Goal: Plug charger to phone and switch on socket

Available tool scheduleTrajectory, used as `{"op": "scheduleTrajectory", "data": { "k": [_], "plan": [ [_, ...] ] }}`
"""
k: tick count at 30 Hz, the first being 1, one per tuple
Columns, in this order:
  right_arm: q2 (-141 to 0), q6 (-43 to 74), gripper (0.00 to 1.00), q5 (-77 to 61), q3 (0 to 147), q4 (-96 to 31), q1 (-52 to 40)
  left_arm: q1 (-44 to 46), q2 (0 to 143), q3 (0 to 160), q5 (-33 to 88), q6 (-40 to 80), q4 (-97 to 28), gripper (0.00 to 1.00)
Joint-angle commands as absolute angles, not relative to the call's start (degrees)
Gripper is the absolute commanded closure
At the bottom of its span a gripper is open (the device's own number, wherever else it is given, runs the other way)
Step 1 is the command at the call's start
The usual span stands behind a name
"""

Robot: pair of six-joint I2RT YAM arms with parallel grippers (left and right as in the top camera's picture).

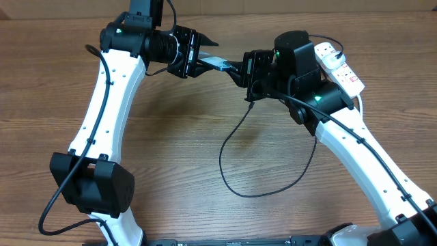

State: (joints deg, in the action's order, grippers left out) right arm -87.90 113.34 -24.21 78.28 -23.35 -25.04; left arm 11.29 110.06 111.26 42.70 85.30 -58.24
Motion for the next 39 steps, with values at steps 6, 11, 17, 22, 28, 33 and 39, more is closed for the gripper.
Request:
{"op": "scheduleTrajectory", "data": {
  "k": [6,11,17,22,28,33,39],
  "plan": [
    [-86.1,114.2,0.94,-25.6,79.5,-21.9,-25.1,11.9,110.9,111.6,45.9,87.1,-58.0,0.67],
    [-86.1,114.2,0.87,-25.6,79.6,-21.9,-25.1,11.9,110.9,111.6,46.0,87.1,-58.0,0.71],
    [-86.1,114.0,0.74,-25.6,79.5,-21.9,-25.1,11.9,110.9,111.6,45.9,87.5,-58.0,0.96],
    [-86.1,112.0,0.60,-25.6,79.5,-22.0,-25.1,11.9,110.9,111.6,45.5,87.2,-58.0,0.96],
    [-86.1,104.7,0.41,-22.3,79.5,-23.9,-25.0,11.9,110.9,111.6,40.4,85.3,-58.1,0.96],
    [-86.1,97.4,0.25,-19.6,79.5,-27.6,-25.0,11.0,110.9,111.6,33.7,79.9,-58.5,0.96],
    [-86.1,72.4,0.13,-10.2,79.5,-36.7,-25.0,6.8,110.9,111.6,28.4,61.5,-58.8,0.96]
  ]
}}
